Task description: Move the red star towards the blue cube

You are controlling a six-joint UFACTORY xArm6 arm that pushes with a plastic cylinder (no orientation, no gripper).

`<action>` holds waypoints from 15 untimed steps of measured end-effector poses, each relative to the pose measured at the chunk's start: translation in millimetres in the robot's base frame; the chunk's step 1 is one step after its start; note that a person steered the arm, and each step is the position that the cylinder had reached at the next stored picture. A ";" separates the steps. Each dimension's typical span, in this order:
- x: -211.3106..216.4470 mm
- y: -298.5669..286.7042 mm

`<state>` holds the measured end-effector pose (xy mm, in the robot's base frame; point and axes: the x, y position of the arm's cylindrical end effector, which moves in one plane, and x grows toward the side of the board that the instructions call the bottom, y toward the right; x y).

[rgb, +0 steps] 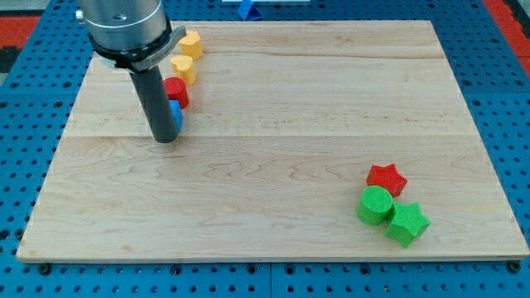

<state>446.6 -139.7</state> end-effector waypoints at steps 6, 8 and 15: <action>18.7 373.0; 101.3 308.9; 61.2 75.7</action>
<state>507.8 -64.0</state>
